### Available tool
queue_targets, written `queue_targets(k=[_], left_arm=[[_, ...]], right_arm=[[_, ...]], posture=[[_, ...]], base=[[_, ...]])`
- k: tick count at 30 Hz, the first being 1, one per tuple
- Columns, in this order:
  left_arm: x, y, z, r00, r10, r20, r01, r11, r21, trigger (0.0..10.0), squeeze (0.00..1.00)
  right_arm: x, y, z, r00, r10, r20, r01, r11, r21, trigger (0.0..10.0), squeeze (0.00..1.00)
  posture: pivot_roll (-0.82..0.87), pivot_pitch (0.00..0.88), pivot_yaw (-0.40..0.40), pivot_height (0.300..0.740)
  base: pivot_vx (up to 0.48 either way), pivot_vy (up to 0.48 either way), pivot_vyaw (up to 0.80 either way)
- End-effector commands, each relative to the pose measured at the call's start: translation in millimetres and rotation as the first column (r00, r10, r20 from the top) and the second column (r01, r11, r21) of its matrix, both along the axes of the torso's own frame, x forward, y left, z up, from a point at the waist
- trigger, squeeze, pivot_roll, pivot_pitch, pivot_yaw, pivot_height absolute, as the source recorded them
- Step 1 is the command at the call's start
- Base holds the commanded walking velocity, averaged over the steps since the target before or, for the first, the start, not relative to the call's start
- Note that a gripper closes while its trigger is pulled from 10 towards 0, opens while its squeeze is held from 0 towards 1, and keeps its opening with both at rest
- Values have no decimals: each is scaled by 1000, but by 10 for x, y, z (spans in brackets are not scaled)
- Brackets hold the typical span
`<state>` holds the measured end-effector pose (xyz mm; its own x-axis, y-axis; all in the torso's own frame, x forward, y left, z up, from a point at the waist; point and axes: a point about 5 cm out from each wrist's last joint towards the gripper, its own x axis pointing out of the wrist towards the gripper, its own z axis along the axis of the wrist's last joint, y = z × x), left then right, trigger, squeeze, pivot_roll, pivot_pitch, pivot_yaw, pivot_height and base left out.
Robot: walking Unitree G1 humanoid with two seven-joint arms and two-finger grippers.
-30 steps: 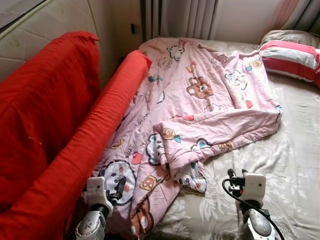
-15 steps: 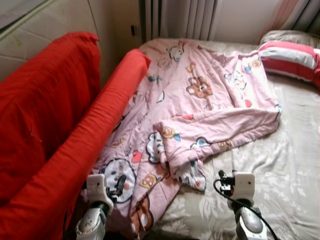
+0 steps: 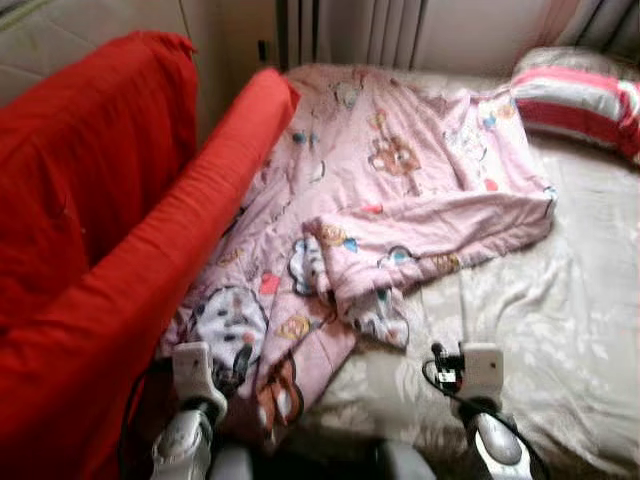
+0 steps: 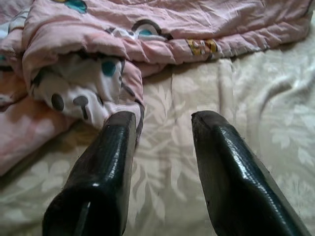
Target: Clean up the room
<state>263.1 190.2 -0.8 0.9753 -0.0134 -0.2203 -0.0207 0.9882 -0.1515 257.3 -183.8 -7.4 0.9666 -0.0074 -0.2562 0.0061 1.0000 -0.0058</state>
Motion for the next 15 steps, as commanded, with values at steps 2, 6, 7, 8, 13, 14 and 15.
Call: queue_targets(k=[2, 6, 7, 8, 13, 14, 15], left_arm=[[19, -7, 13, 1000, 5, 1, -5, 1000, -14, 10000, 0], [26, -19, 14, 1000, 4, -1, -4, 1000, -14, 10000, 0], [29, -26, 15, 1000, 2, -1, -2, 1000, -15, 10000, 0], [31, -30, 15, 1000, 1, -1, -1, 1000, -16, 10000, 0], [42, -45, 20, 1000, -4, -2, 4, 1000, -19, 10000, 0], [44, -47, 21, 1000, -5, -2, 5, 1000, -19, 10000, 0], [47, -49, 23, 1000, -6, -2, 6, 1000, -19, 10000, 0]], right_arm=[[-15, 5, -26, 1000, 0, -19, 0, 1000, 11, 10000, 0], [-16, 6, -34, 1000, 3, -27, -3, 1000, 12, 10000, 0], [-17, 6, -40, 999, 4, -33, -4, 1000, 13, 10000, 0], [-18, 6, -44, 999, 5, -37, -4, 1000, 15, 10000, 0], [-33, -17, -89, 997, -4, -79, 4, 1000, -5, 10000, 0], [-37, -29, -96, 996, -8, -84, 7, 1000, -7, 10000, 0], [-40, -40, -100, 996, -11, -85, 10, 1000, -8, 10000, 0]], posture=[[-36, 174, -28, 636], [-37, 177, -29, 636], [-37, 177, -29, 636], [-37, 177, -29, 636], [-39, 180, -29, 632], [-39, 180, -29, 628], [-40, 180, -28, 628]], base=[[0, 0, 0], [0, 0, 0], [0, 0, 0], [0, 0, 0], [0, 0, 0], [0, 0, 0], [0, 0, 0]])
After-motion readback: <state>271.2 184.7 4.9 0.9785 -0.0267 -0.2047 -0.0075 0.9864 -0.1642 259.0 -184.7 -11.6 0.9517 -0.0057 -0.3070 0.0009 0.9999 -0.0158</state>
